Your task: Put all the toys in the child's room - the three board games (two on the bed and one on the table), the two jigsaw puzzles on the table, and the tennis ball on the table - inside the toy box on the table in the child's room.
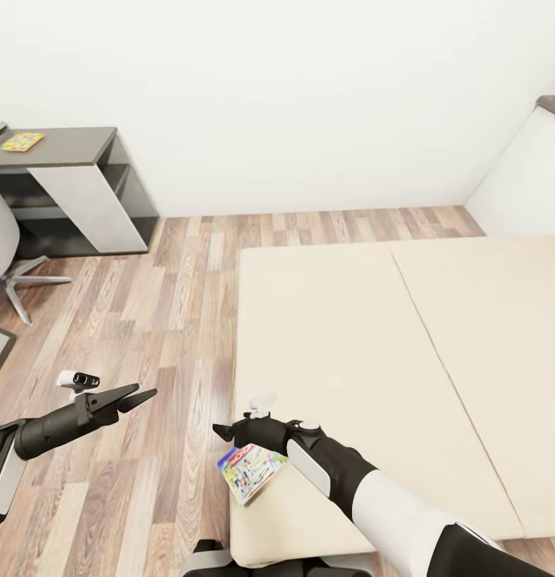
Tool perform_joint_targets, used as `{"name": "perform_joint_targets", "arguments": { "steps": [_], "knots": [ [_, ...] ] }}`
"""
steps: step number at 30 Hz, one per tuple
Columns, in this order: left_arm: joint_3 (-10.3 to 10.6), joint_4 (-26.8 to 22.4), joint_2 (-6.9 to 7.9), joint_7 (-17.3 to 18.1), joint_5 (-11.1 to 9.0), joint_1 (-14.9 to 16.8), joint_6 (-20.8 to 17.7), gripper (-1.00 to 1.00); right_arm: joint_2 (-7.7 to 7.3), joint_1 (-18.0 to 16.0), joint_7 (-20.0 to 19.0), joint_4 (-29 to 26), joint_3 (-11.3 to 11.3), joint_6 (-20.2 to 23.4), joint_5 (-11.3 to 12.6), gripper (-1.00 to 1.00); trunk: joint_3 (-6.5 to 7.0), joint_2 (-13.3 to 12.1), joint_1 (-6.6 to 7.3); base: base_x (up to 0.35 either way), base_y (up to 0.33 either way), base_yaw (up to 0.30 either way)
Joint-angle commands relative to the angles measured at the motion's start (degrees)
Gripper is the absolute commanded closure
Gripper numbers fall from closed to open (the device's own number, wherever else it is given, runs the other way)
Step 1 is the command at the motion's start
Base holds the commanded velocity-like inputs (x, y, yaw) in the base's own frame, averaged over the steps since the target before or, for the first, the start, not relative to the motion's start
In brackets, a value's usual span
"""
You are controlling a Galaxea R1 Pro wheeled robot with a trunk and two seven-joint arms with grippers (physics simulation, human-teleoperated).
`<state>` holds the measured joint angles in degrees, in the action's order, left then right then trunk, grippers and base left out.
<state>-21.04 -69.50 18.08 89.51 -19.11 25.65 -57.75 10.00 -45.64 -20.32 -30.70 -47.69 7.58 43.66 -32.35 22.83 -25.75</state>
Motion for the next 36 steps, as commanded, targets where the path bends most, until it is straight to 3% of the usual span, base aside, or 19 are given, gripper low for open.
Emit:
{"name": "perform_joint_targets", "arguments": {
  "steps": [1,36],
  "knots": [
    [0.0,0.0,0.02,0.2,0.0,0.0,-0.6,-1.00,0.00,-0.1,-0.1,0.0,-0.1,0.2,0.5,-1.00,0.02,0.1,-0.04,0.000,0.000,0.000],
    [0.0,0.0,0.02,0.2,0.1,0.0,-0.6,-1.00,0.00,-0.1,-0.1,0.0,-0.1,0.2,0.4,-1.00,3.28,0.1,-0.04,0.000,0.000,0.000]
  ]
}}
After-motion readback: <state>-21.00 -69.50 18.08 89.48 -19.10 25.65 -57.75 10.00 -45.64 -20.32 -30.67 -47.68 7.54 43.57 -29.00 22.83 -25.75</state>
